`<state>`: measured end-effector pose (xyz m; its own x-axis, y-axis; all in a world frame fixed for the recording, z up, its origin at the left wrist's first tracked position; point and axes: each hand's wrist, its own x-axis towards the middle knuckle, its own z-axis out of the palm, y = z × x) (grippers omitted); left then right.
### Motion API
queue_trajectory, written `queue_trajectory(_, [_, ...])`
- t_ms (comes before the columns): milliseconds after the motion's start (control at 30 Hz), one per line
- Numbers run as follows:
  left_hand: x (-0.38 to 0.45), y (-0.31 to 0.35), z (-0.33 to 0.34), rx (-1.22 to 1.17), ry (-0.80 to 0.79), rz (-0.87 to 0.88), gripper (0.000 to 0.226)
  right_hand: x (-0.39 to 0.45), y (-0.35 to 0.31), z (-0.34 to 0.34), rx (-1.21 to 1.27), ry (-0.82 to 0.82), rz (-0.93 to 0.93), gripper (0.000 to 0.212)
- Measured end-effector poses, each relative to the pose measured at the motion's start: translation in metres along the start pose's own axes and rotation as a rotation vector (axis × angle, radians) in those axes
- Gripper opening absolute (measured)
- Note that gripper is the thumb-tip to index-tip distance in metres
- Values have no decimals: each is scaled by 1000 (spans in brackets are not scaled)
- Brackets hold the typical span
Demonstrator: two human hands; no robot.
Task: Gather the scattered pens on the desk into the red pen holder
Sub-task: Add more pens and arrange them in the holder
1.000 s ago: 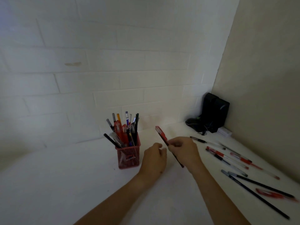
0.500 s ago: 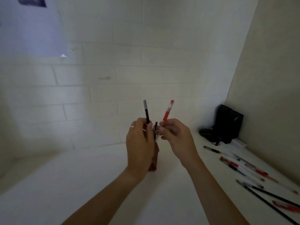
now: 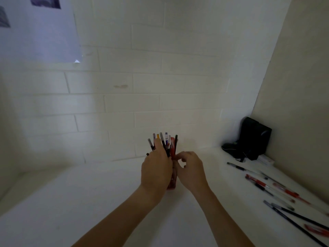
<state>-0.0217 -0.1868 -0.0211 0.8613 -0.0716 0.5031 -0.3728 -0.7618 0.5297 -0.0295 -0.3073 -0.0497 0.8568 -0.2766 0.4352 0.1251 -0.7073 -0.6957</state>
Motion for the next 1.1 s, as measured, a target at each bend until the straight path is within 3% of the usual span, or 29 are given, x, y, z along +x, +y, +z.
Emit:
queue_trajectory(100, [-2, 7, -5, -193, 39, -9, 64, 3, -5, -2, 48, 21, -17, 16])
queue_trajectory(200, [-1, 9, -8, -270, 90, -1, 68, 9, -9, -2, 46, 47, -31, 9])
queue_trajectory(400, [5, 2, -1, -69, 66, 67, 13, 3, -1, 3, -102, 9, -7, 11])
queue_trajectory(533, [-3, 1, 4, 31, 56, 51, 28, -2, -2, 3, -100, -2, -7, 11])
queue_trajectory(700, [-9, 2, 10, 79, 150, 126, 62, 1, -5, -9, -17, 63, -45, 8])
queue_trajectory(833, [-19, 19, 13, 84, 285, 329, 52, 1, 10, -28, -65, 120, -10, 5])
queue_trajectory(933, [-29, 36, 33, -12, 173, 441, 35, -4, 36, -44, -139, 133, 117, 7])
queue_trajectory(1100, [-54, 61, 87, -89, -209, 453, 28, -23, 96, -76, -311, 172, 294, 17])
